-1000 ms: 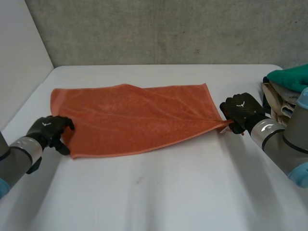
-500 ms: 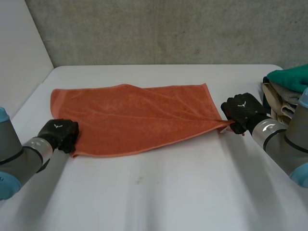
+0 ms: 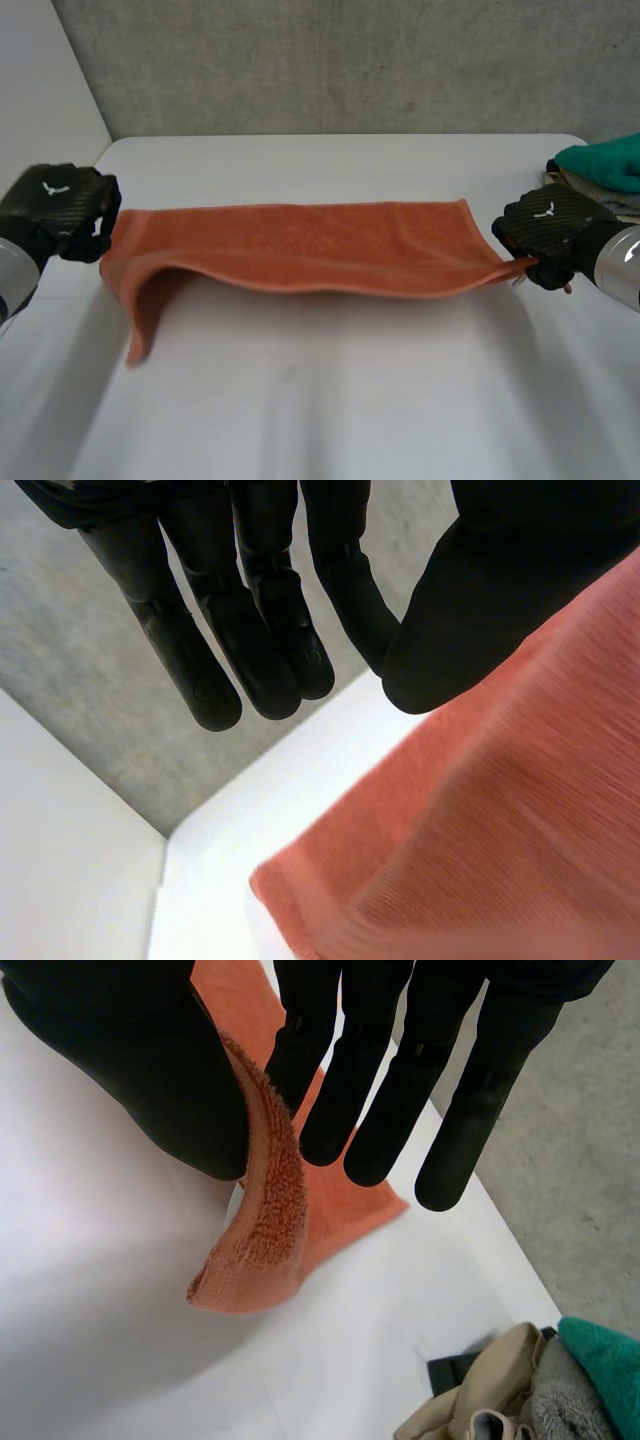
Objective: Fold the laundry.
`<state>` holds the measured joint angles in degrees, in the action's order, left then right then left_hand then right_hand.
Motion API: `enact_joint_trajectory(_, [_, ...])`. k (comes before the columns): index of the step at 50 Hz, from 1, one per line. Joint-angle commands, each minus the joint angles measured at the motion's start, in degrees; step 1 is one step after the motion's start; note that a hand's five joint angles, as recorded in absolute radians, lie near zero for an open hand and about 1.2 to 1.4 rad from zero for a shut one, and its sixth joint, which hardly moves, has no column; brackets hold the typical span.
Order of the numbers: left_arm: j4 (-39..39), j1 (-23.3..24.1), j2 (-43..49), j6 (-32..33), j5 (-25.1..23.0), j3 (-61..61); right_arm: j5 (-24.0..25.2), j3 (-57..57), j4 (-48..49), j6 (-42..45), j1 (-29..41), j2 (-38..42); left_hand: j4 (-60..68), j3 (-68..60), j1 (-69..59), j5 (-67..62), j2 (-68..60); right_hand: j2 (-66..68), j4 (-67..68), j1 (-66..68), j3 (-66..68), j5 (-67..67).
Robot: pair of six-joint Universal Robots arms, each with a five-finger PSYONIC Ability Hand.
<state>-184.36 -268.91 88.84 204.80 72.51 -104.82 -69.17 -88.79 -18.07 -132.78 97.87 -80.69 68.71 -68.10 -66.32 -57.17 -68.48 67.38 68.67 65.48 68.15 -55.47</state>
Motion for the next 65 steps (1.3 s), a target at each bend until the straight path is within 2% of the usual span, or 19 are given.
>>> enact_joint_trajectory(1, [-4.86,2.95,17.03,6.91,5.95,5.66,0.26,0.02,5.84,-7.75,3.64,3.16,11.29,-11.9,-13.68,-12.83,-11.52,12.62,11.33,14.52,11.85,-14.53])
enact_joint_trajectory(5, [-6.27,4.36,24.08,8.6,10.01,8.83,-2.11,0.64,12.08,-12.15,4.87,8.69,11.29,-11.9,-13.68,-12.83,-11.52,12.62,11.33,14.52,11.85,-14.53])
enact_joint_trajectory(11, [-8.03,5.59,23.67,4.22,8.7,7.97,-7.37,1.17,16.3,-13.39,6.63,13.44,11.29,-11.9,-13.68,-12.83,-11.52,12.62,11.33,14.52,11.85,-14.53])
enact_joint_trajectory(12, [-8.04,5.51,23.06,3.51,8.79,7.18,-8.08,1.17,16.92,-13.56,6.81,13.8,7.48,-8.09,-9.87,-9.02,-7.71,12.62,11.33,14.52,11.85,-14.53])
enact_joint_trajectory(13, [-8.04,5.59,21.05,1.85,9.22,5.34,-9.05,1.17,18.23,-13.74,6.89,14.24,-11.71,11.1,9.32,10.17,11.48,12.62,11.33,14.52,11.85,-14.53])
enact_joint_trajectory(14, [-8.04,5.68,19.72,1.4,9.57,4.28,-9.49,0.99,18.94,-13.74,6.9,14.33,-22.23,21.62,19.84,20.69,22.0,12.62,11.33,14.52,11.85,-14.53])
enact_joint_trajectory(17, [-8.04,5.94,13.94,-0.27,11.24,-0.54,-10.64,0.81,21.75,-13.91,6.81,14.68,-40.45,39.84,38.06,38.91,40.22,12.62,11.33,14.52,11.85,-14.53])
enact_joint_trajectory(20, [-7.25,6.3,8.66,-0.28,12.3,-5.11,-10.9,0.9,23.43,-13.92,6.9,15.12,-48.03,47.43,45.64,46.5,47.81,12.62,11.33,14.52,11.85,-14.53])
enact_joint_trajectory(27, [-4.61,6.03,2.93,-0.28,11.86,-12.86,-10.9,1.43,22.99,-13.83,7.16,16.26,-50.09,49.48,47.7,48.55,49.86,12.62,11.33,14.52,11.85,-14.53])
enact_joint_trajectory(32, [-5.22,6.12,4.85,-0.8,10.28,-13.92,-10.9,1.43,22.91,-13.83,7.42,16.27,-46.4,45.79,44.01,44.86,46.17,12.62,11.33,14.52,11.85,-14.53])
enact_joint_trajectory(35, [-6.36,5.59,9.24,-0.89,9.05,-12.34,-10.9,1.25,22.56,-13.74,7.42,16.0,-39.16,38.55,36.77,37.63,38.93,12.62,11.33,14.52,11.85,-14.53])
enact_joint_trajectory(45, [-6.89,5.24,18.39,0.6,10.89,-8.56,-10.55,0.81,22.29,-13.74,5.84,15.21,-31.92,31.31,29.53,30.39,31.69,12.62,11.33,14.52,11.85,-14.53])
enact_joint_trajectory(48, [-7.86,4.36,18.57,2.62,11.42,-8.82,-10.46,0.81,22.2,-13.74,5.4,15.21,-26.55,25.94,24.16,25.01,26.32,12.62,11.33,14.52,11.85,-14.53])
enact_joint_trajectory(51, [-10.58,3.4,18.04,5.17,12.12,-9.44,-10.38,0.81,21.5,-13.74,5.4,15.21,-8.44,7.84,6.05,6.91,8.22,12.62,11.33,14.52,11.85,-14.53])
enact_joint_trajectory(53, [-12.59,2.61,16.82,6.83,13.0,-10.05,-10.2,0.73,20.28,-13.56,5.49,14.86,11.19,-11.8,-13.58,-12.72,-11.42,12.62,11.33,14.52,11.85,-14.53])
enact_joint_trajectory(56, [-13.83,2.43,13.83,7.81,13.62,-10.84,-9.94,0.64,17.99,-12.78,5.66,13.55,11.29,-11.9,-13.68,-12.83,-11.52,12.62,11.33,14.52,11.85,-14.53])
enact_joint_trajectory(60, [-14.01,2.17,5.4,8.34,13.62,-11.29,-9.32,1.34,12.55,-8.92,4.96,8.19,11.29,-11.9,-13.68,-12.83,-11.52,12.62,11.33,14.52,11.85,-14.53])
enact_joint_trajectory(65, [-12.0,1.64,-5.84,8.07,11.17,-8.31,-9.23,4.06,3.77,-0.31,1.89,-2.34,11.29,-11.9,-13.68,-12.83,-11.52,12.62,11.33,14.52,11.85,-14.53])
